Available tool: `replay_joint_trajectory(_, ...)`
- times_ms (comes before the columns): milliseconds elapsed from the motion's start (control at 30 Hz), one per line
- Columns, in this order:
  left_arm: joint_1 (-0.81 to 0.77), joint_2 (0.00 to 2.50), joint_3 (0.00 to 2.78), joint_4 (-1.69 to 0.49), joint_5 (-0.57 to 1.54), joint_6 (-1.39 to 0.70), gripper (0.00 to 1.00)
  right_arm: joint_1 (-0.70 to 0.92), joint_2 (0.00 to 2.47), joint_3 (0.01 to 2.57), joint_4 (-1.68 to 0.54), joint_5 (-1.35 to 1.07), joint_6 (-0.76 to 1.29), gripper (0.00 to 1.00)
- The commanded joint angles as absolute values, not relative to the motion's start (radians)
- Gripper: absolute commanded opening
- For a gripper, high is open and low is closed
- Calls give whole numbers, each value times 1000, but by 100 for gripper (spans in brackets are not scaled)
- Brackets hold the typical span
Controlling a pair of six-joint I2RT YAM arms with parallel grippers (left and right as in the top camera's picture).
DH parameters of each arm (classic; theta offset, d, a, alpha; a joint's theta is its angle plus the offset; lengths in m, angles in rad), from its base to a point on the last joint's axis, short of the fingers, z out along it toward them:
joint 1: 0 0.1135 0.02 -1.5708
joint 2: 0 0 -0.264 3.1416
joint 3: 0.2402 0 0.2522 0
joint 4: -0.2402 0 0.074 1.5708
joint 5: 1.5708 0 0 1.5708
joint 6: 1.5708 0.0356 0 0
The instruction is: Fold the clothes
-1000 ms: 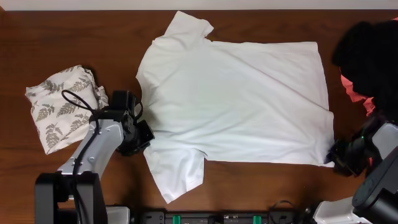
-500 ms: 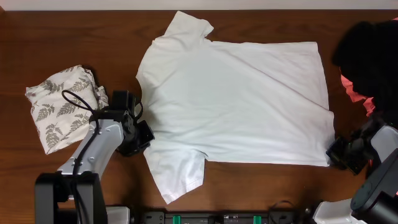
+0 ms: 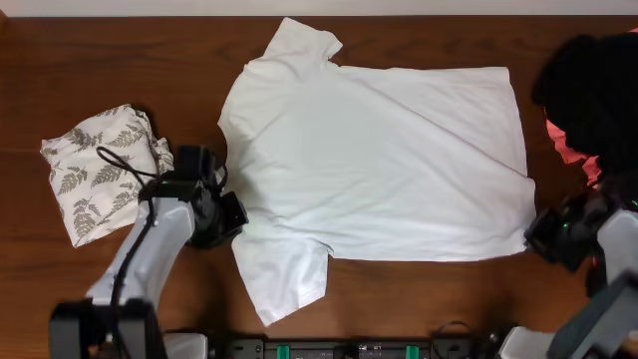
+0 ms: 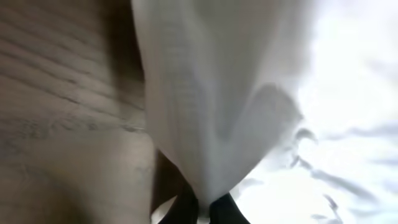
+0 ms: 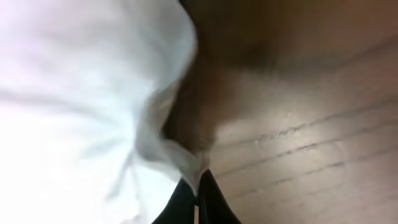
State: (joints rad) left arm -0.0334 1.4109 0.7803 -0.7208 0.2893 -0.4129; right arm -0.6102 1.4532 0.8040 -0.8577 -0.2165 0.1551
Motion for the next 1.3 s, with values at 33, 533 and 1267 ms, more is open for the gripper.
replay_joint_trajectory(33, -27, 1304, 790, -712, 302, -386, 6, -614, 1321, 826, -864, -244, 147, 1)
replay_joint_trajectory(533, -27, 1109, 790, -749, 253, -387, 6, -614, 1234, 868, -892, -244, 157, 1)
replay_joint_trajectory(1267, -27, 925, 790, -837, 223, -405, 6, -614, 1003, 868, -972, -206, 171, 1)
